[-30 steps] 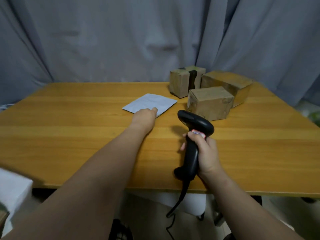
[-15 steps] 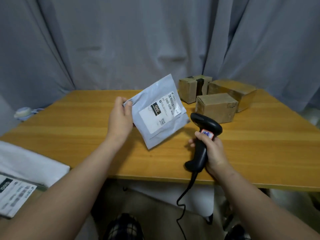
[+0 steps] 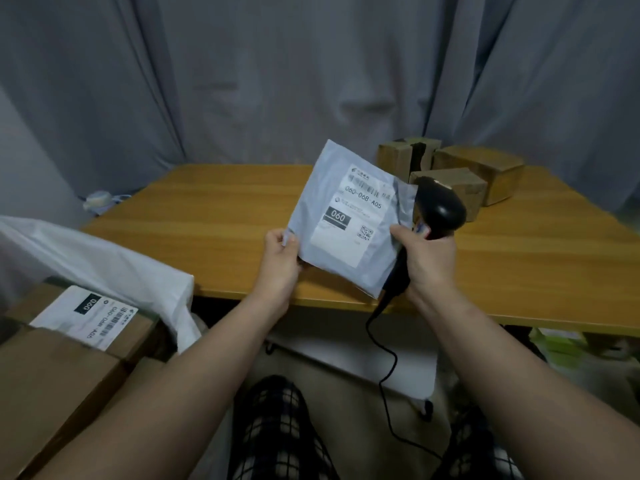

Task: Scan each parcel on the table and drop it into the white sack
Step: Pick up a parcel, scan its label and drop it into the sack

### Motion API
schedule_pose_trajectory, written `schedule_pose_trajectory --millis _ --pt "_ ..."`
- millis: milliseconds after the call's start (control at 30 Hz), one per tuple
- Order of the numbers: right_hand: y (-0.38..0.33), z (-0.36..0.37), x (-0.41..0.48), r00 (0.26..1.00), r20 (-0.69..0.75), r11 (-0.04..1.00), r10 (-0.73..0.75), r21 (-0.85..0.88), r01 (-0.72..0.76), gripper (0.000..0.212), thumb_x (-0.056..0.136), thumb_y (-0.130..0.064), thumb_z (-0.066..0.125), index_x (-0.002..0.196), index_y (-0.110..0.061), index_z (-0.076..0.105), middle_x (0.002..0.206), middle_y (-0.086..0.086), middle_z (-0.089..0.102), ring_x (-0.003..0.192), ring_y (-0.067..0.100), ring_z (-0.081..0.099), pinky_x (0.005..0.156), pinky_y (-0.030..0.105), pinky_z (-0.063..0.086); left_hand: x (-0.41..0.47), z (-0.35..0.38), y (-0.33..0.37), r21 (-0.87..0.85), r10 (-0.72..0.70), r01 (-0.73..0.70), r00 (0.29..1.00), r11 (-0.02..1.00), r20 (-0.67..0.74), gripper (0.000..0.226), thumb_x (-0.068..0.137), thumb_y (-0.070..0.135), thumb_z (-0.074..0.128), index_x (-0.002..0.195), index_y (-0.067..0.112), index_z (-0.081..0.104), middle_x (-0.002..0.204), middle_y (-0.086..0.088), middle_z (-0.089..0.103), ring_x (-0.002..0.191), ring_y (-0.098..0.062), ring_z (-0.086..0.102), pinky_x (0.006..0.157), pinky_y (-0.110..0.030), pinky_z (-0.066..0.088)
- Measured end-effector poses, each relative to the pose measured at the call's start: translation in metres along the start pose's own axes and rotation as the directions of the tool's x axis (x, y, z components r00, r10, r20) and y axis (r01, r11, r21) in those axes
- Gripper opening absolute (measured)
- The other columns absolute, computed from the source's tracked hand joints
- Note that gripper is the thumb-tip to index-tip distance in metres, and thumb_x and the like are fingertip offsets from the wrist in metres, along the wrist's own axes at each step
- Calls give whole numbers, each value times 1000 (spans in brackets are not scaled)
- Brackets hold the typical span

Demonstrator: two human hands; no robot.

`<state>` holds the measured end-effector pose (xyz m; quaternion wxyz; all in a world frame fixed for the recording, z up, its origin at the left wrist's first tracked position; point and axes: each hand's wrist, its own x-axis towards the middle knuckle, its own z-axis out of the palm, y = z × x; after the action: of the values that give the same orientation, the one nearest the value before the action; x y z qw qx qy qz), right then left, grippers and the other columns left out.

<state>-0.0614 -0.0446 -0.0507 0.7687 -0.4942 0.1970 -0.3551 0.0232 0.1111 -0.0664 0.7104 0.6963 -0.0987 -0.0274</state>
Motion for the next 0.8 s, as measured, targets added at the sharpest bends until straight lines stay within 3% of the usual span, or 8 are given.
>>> schedule_pose_trajectory --millis 67,167,300,433,500,600,700,800 --pt "-5 -10 3 996 31 980 -88 -176 92 19 81 9 65 94 -4 62 78 8 66 75 8 65 57 15 51 3 -10 3 156 -19 12 999 988 42 24 101 34 43 109 13 51 99 2 60 88 -11 56 76 -21 46" --pt "-13 -18 6 968 137 895 -210 -371 247 36 78 11 67 111 0 58 86 4 64 72 -2 59 60 8 48 11 -23 23 335 20 -70 988 940 152 36 93 40 57 117 14 59 105 0 66 73 -1 53 59 -14 40" --pt "-21 -15 9 951 236 880 -202 -383 282 42 77 10 67 116 -3 58 92 5 66 84 12 64 74 27 54 17 -15 47 206 -13 -33 976 978 218 61 89 23 67 140 6 38 90 -3 61 56 -8 49 48 -17 44" --pt "-29 -11 11 932 312 869 -184 -392 303 30 78 12 66 101 -7 62 88 11 66 78 7 65 70 28 54 29 -6 57 195 -24 -4 990 981 138 92 83 28 74 152 14 14 131 -10 46 79 -16 61 63 -23 53" --pt "-33 -9 11 915 362 865 -177 -386 319 32 79 12 66 95 -15 61 83 -2 64 70 -4 64 61 15 51 34 -7 58 138 -80 53 976 989 203 80 84 24 74 147 15 26 116 -9 54 67 -12 56 54 -20 50" --pt "-33 -7 15 922 339 854 -188 -407 324 34 79 6 70 108 -9 61 92 0 66 82 1 65 69 21 53 36 -9 62 78 7 -29 965 997 262 14 87 7 68 96 8 58 71 -4 57 50 -5 51 48 -14 47" --pt "-31 -4 19 951 200 851 -238 -428 303 33 80 -2 71 109 -10 57 91 10 64 85 13 62 79 37 55 41 -8 61 48 166 -176 973 983 162 17 89 2 64 76 10 56 62 -4 55 43 -1 51 49 -14 47" --pt "-35 -3 15 943 159 857 -292 -394 331 21 82 -11 70 98 -9 57 77 3 58 72 16 59 69 37 55 44 -7 55 55 224 -229 971 972 84 21 89 0 63 74 12 56 60 -4 56 42 0 52 50 -14 46"
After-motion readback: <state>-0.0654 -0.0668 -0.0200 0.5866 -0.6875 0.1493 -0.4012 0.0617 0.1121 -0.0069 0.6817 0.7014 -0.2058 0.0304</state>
